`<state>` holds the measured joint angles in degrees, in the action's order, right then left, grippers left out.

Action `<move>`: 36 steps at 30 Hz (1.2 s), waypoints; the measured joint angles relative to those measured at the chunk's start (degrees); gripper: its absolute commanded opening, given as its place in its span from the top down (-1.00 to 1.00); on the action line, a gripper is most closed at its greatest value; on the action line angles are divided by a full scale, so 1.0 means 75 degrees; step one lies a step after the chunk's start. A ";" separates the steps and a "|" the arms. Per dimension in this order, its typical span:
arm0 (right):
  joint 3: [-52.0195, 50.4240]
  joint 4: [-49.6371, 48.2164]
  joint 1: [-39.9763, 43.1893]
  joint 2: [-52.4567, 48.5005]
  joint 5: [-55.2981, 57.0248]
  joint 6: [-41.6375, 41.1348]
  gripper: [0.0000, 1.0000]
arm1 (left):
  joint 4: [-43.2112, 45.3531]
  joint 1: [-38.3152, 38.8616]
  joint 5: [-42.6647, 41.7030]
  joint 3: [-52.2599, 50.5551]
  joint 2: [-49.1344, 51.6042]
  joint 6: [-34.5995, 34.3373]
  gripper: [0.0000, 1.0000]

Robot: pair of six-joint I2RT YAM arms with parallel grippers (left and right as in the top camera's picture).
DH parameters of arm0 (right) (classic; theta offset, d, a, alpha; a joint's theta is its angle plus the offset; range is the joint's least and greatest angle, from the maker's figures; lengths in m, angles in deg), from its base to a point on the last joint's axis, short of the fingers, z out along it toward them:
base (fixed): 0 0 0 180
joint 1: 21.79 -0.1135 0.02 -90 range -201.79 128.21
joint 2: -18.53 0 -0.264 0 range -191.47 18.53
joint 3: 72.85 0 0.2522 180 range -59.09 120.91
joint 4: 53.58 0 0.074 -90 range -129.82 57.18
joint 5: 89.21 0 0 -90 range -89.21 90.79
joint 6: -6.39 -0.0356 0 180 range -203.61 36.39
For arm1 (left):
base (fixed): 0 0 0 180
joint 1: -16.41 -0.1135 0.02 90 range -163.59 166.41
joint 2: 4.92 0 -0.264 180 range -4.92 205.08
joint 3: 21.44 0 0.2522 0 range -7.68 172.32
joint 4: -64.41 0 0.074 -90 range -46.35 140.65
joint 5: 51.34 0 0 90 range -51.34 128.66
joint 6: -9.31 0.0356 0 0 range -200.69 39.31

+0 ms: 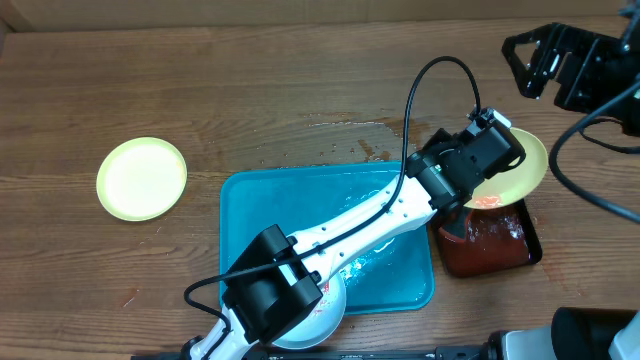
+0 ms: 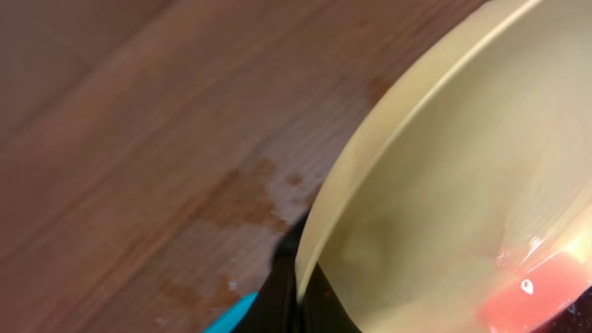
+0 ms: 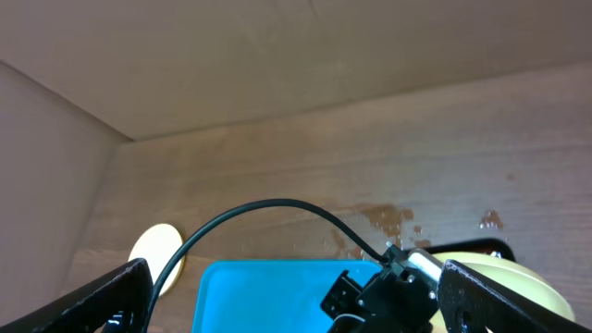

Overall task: Clean dirty plates on tray and stack at the side
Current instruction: 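Lift the yellow plate with the left gripper and swing it right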

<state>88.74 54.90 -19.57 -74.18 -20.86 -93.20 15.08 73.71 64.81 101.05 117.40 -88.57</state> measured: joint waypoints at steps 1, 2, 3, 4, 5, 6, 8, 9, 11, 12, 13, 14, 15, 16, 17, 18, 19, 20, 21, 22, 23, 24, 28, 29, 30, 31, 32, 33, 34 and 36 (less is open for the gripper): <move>0.0044 -0.0055 0.0000 0.0023 -0.0003 0.0026 -1.00 | 0.0012 -0.0009 0.0152 0.0017 0.0000 0.0061 0.91; 0.0111 -0.0105 0.0000 0.0044 -0.0006 0.0032 -1.00 | 0.0023 -0.0026 0.0350 0.0041 0.0000 0.0152 0.92; 0.0169 -0.0131 0.0000 0.0055 -0.0006 0.0035 -1.00 | 0.0064 -0.0038 0.0493 0.0047 0.0000 0.0268 0.92; 0.0230 -0.0146 0.0000 0.0070 -0.0006 0.0041 -1.00 | 0.0099 -0.0038 0.0627 0.0055 0.0000 0.0358 0.92; 0.0283 -0.0160 0.0000 0.0082 -0.0006 0.0050 -1.00 | 0.0134 -0.0038 0.0764 0.0055 0.0000 0.0481 0.91; 0.0338 -0.0163 0.0000 0.0093 -0.0006 0.0055 -1.00 | 0.0184 -0.0035 0.0927 0.0055 0.0000 0.0632 0.92; 0.0382 -0.0166 0.0000 0.0114 -0.0009 0.0055 -1.00 | 0.0291 0.0009 0.1259 0.0055 0.0000 0.0933 0.92; 0.0391 -0.0166 0.0000 0.0122 -0.0020 0.0055 -1.00 | 0.0376 0.0038 0.1413 0.0055 0.0000 0.1107 0.92; 0.0391 -0.0169 0.0000 0.0128 -0.0035 0.0058 -1.00 | 0.0583 0.0157 0.1763 0.0055 0.0000 0.1524 0.92; 0.0391 -0.0166 0.0000 0.0125 -0.0038 0.0058 -0.99 | 0.0699 0.0248 0.1938 0.0055 0.0000 0.1731 0.91; 0.0391 -0.0169 0.0000 0.0125 -0.0044 0.0055 -1.00 | 0.0816 0.0344 0.2124 0.0055 0.0000 0.1923 0.91; 0.0391 -0.0172 0.0000 0.0125 -0.0052 0.0058 -0.99 | 0.0985 0.0484 0.2361 0.0055 0.0000 0.2122 0.92; 0.0391 -0.0175 0.0000 0.0125 -0.0055 0.0055 -1.00 | 0.1096 0.0577 0.2530 0.0055 0.0000 0.2282 0.92; 0.0391 -0.0178 0.0003 0.0125 -0.0058 0.0055 -1.00 | 0.1221 0.0708 0.2736 0.0055 0.0000 0.2463 0.91; 0.0391 -0.0178 0.0000 0.0125 -0.0061 0.0055 -1.00 | 0.1294 0.0813 0.2900 0.0058 0.0000 0.2605 0.92; 0.0391 -0.0181 0.0000 0.0125 -0.0058 0.0058 -1.00 | 0.1329 0.0918 0.3063 0.0061 0.0000 0.2739 0.91; 0.0391 -0.0178 0.0000 0.0125 -0.0055 0.0055 -1.00 | 0.1335 0.1011 0.3220 0.0061 0.0000 0.2891 0.92; 0.0391 -0.0175 0.0000 0.0125 -0.0058 0.0055 -1.00 | 0.1335 0.1093 0.3343 0.0061 0.0000 0.2973 0.91; 0.0391 -0.0172 0.0000 0.0125 -0.0055 0.0058 -0.99 | 0.1335 0.1172 0.3503 0.0061 0.0000 0.3072 0.91; 0.0391 -0.0172 0.0000 0.0125 -0.0058 0.0061 -1.00 | 0.1335 0.1207 0.3593 0.0061 0.0000 0.3118 0.92; 0.0391 -0.0169 0.0000 0.0125 -0.0055 0.0055 -1.00 | 0.1338 0.1215 0.3701 0.0061 0.0000 0.3168 0.92; 0.0391 -0.0169 0.0000 0.0125 -0.0058 0.0058 -1.00 | 0.1338 0.1212 0.3826 0.0061 0.0000 0.3232 0.92; 0.0391 -0.0166 0.0000 0.0125 -0.0087 0.0058 -1.00 | 0.1343 0.1142 0.4188 0.0061 0.0000 0.3328 0.91; 0.0391 -0.0166 0.0000 0.0125 -0.0087 0.0061 -1.00 | 0.1343 0.1142 0.4249 0.0061 0.0000 0.3337 0.91; 0.0391 -0.0163 0.0000 0.0125 -0.0087 0.0055 -1.00 | 0.1343 0.1142 0.4322 0.0061 0.0000 0.3340 0.91; 0.0391 -0.0169 0.0000 0.0125 -0.0087 0.0055 -1.00 | 0.1343 0.1139 0.4374 0.0061 0.0000 0.3343 0.91; 0.0391 -0.0166 0.0000 0.0125 -0.0090 0.0055 -1.00 | 0.1343 0.1134 0.4415 0.0061 0.0000 0.3343 0.92; 0.0391 -0.0166 0.0000 0.0125 -0.0090 0.0055 -1.00 | 0.1343 0.1134 0.4444 0.0061 0.0000 0.3343 0.92; 0.0391 -0.0166 0.0000 0.0125 -0.0087 0.0058 -1.00 | 0.1343 0.1134 0.4473 0.0061 0.0000 0.3346 0.92; 0.0391 -0.0163 0.0000 0.0125 -0.0090 0.0058 -1.00 | 0.1343 0.1134 0.4500 0.0061 0.0000 0.3346 0.92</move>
<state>91.66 53.67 -19.57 -73.24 -21.53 -92.76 25.16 82.22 98.56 101.51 117.40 -63.48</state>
